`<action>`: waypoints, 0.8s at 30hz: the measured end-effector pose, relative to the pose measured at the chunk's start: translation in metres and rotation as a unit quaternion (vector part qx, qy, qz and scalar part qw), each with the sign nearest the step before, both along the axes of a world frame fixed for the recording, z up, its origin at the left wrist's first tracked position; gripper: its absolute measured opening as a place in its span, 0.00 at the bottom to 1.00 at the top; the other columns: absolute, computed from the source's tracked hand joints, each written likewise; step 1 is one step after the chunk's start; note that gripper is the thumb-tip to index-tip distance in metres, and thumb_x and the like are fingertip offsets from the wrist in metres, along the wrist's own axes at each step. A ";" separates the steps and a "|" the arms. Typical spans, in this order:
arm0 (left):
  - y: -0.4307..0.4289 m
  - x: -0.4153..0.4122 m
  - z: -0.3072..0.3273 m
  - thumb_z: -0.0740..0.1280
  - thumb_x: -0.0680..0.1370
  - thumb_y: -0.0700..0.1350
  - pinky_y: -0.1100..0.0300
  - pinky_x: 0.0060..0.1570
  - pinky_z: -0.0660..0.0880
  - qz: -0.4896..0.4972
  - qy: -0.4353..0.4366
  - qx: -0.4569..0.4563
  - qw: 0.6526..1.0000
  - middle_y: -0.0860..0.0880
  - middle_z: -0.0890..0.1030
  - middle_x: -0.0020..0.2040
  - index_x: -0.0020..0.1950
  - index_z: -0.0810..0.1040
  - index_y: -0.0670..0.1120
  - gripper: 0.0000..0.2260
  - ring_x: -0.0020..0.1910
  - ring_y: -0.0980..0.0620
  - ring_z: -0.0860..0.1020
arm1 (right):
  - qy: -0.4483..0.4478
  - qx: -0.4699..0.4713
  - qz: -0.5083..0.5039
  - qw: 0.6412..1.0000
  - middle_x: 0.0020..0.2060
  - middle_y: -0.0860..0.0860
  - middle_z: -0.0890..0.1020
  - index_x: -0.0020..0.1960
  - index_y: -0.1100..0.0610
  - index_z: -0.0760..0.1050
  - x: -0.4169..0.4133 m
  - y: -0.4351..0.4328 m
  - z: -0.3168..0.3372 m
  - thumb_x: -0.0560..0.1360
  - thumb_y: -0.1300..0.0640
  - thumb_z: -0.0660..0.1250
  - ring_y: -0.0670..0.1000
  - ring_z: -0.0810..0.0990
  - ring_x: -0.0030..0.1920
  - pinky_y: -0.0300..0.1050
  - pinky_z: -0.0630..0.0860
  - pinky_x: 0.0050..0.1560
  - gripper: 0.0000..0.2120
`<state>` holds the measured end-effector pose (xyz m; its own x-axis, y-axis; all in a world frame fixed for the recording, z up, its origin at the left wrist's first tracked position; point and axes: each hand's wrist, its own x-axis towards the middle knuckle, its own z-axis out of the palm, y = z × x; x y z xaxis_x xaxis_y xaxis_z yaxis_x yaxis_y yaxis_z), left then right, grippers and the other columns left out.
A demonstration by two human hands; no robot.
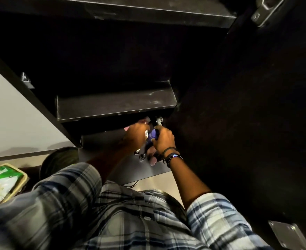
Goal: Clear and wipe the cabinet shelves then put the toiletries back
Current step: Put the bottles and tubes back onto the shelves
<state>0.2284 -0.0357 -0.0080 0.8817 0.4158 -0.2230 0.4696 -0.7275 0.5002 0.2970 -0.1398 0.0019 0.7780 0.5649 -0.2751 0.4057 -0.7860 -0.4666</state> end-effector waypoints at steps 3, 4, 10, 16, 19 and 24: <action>-0.001 0.000 0.002 0.62 0.77 0.40 0.54 0.52 0.71 0.021 0.021 0.027 0.999 0.43 0.80 0.55 0.56 0.78 0.43 0.10 0.55 0.42 0.77 | -0.025 0.000 0.010 1.000 0.51 0.57 0.81 0.55 0.57 0.75 0.003 -0.003 -0.002 0.72 0.64 0.67 0.59 0.79 0.52 0.48 0.76 0.50 0.12; 0.001 -0.003 0.002 0.62 0.77 0.40 0.54 0.52 0.71 0.032 0.015 0.019 0.999 0.42 0.80 0.55 0.57 0.77 0.44 0.11 0.55 0.41 0.77 | -0.030 0.009 0.011 0.999 0.50 0.57 0.81 0.53 0.57 0.75 0.004 -0.005 -0.002 0.71 0.64 0.67 0.60 0.79 0.51 0.48 0.76 0.49 0.11; 0.005 -0.036 0.028 0.61 0.73 0.48 0.50 0.45 0.73 0.091 -0.106 0.001 0.990 0.42 0.82 0.47 0.50 0.79 0.44 0.12 0.47 0.39 0.79 | -0.039 0.101 -0.002 0.994 0.49 0.55 0.81 0.51 0.57 0.75 0.003 -0.007 0.021 0.68 0.61 0.71 0.57 0.80 0.50 0.48 0.78 0.49 0.12; 0.000 -0.071 0.092 0.66 0.74 0.47 0.50 0.50 0.74 0.140 -0.176 0.044 0.973 0.45 0.83 0.52 0.58 0.78 0.48 0.13 0.53 0.40 0.79 | -0.059 0.224 -0.002 0.973 0.42 0.49 0.82 0.48 0.52 0.75 -0.020 -0.011 0.073 0.67 0.56 0.72 0.52 0.81 0.43 0.46 0.77 0.44 0.11; 0.003 -0.091 0.128 0.68 0.74 0.48 0.50 0.46 0.76 0.134 -0.220 0.059 0.964 0.47 0.84 0.47 0.56 0.77 0.48 0.12 0.48 0.43 0.81 | -0.056 0.275 0.009 0.960 0.41 0.45 0.83 0.50 0.50 0.75 -0.038 -0.010 0.104 0.68 0.55 0.72 0.45 0.81 0.43 0.47 0.79 0.47 0.12; 0.010 -0.123 0.195 0.72 0.72 0.49 0.50 0.48 0.79 0.138 -0.299 0.081 0.941 0.50 0.84 0.46 0.59 0.76 0.49 0.16 0.46 0.50 0.83 | -0.065 0.377 0.034 0.923 0.44 0.42 0.82 0.54 0.50 0.75 -0.071 0.003 0.169 0.69 0.54 0.73 0.40 0.82 0.45 0.44 0.81 0.49 0.15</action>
<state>0.1051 -0.0257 0.1871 0.6834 0.6330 0.3637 0.3216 -0.7083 0.6284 0.2262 -0.1372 0.1714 0.7319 0.6068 0.3101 0.5343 -0.2285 -0.8139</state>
